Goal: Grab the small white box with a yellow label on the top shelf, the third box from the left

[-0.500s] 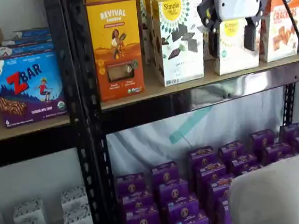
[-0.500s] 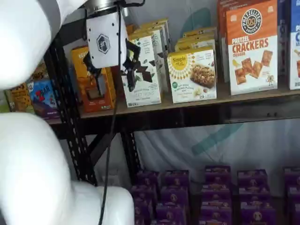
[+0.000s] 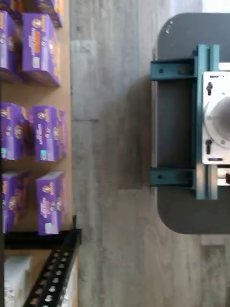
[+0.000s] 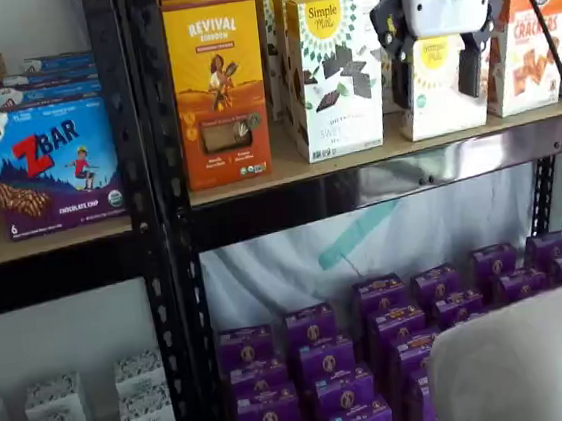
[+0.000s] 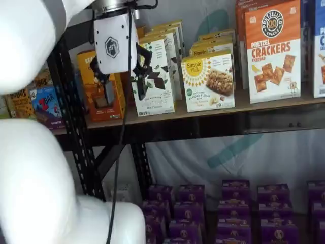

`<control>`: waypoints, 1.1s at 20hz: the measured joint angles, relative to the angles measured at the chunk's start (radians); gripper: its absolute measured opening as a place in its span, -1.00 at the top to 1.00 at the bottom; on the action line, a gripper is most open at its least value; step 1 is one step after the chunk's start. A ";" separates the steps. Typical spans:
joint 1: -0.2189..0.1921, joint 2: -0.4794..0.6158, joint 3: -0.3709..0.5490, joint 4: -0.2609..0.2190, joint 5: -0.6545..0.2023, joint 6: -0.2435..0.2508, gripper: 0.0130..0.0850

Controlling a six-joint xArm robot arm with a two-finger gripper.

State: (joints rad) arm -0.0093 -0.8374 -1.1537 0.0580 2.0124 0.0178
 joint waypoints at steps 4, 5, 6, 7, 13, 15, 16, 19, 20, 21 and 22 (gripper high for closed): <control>0.024 -0.012 0.013 -0.026 -0.047 0.013 -1.00; 0.027 -0.012 0.014 -0.029 -0.054 0.015 -1.00; 0.030 -0.012 0.015 -0.033 -0.060 0.016 -1.00; 0.030 -0.013 0.020 -0.039 -0.078 0.015 -1.00; -0.013 -0.010 0.045 -0.065 -0.191 -0.033 -1.00; -0.053 0.007 0.045 -0.053 -0.223 -0.069 -1.00; -0.075 0.016 0.046 -0.051 -0.245 -0.089 -1.00; -0.118 0.034 0.048 -0.048 -0.293 -0.131 -1.00; -0.148 0.051 0.042 -0.045 -0.315 -0.157 -1.00; -0.174 0.070 0.035 -0.043 -0.336 -0.183 -1.00; -0.190 0.081 0.030 -0.042 -0.347 -0.198 -1.00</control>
State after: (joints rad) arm -0.1989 -0.7562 -1.1238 0.0159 1.6650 -0.1805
